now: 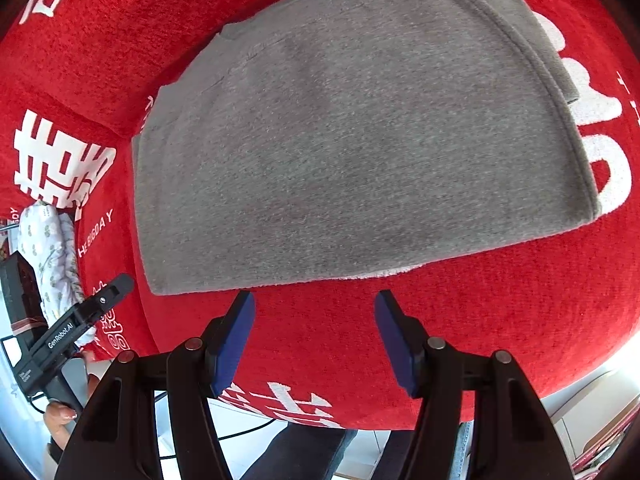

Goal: Fold small clothes

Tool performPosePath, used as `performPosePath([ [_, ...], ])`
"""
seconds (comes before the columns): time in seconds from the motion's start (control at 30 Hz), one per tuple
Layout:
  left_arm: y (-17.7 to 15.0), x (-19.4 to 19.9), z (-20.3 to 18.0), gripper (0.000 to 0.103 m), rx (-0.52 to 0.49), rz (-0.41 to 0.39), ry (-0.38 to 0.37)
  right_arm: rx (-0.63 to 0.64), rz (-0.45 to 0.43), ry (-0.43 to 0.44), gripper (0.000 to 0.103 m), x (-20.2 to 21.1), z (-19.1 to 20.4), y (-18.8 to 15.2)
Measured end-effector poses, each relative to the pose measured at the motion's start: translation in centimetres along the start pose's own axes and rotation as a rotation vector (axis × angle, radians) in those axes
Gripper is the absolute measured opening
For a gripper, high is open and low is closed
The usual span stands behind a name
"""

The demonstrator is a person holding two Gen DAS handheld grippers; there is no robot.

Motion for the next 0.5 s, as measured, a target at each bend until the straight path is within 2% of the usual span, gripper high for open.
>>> performPosePath([
  [0.07, 0.0, -0.1, 0.0, 0.090, -0.001, -0.005, 0.000, 0.000, 0.004, 0.003, 0.067, -0.2, 0.2, 0.0],
  [0.1, 0.0, -0.1, 0.1, 0.102, 0.000, -0.007, 0.005, 0.001, 0.005, 0.003, 0.067, -0.3, 0.3, -0.1],
  [0.2, 0.1, 0.0, 0.2, 0.102, 0.004, -0.021, 0.018, 0.015, -0.008, 0.010, 0.068, -0.4, 0.9, -0.2],
  [0.27, 0.1, -0.1, 0.4, 0.102, 0.008, -0.014, 0.019, 0.021, -0.019, 0.014, 0.085, -0.4, 1.2, -0.2],
  [0.5, 0.6, -0.4, 0.9, 0.102, -0.015, -0.019, 0.114, 0.033, -0.008, 0.034, 0.087, -0.8, 2.3, -0.4],
])
Point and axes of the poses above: each gripper's, at about its wrist camera, not at the fingertips, and x roughly against the way its jaws point, z to its left, y to its top, the point moved 5 cm from there along -x, roughly the way its jaws point, and after that the axes turned 6 degrees about -y, right-handed, at the moved point
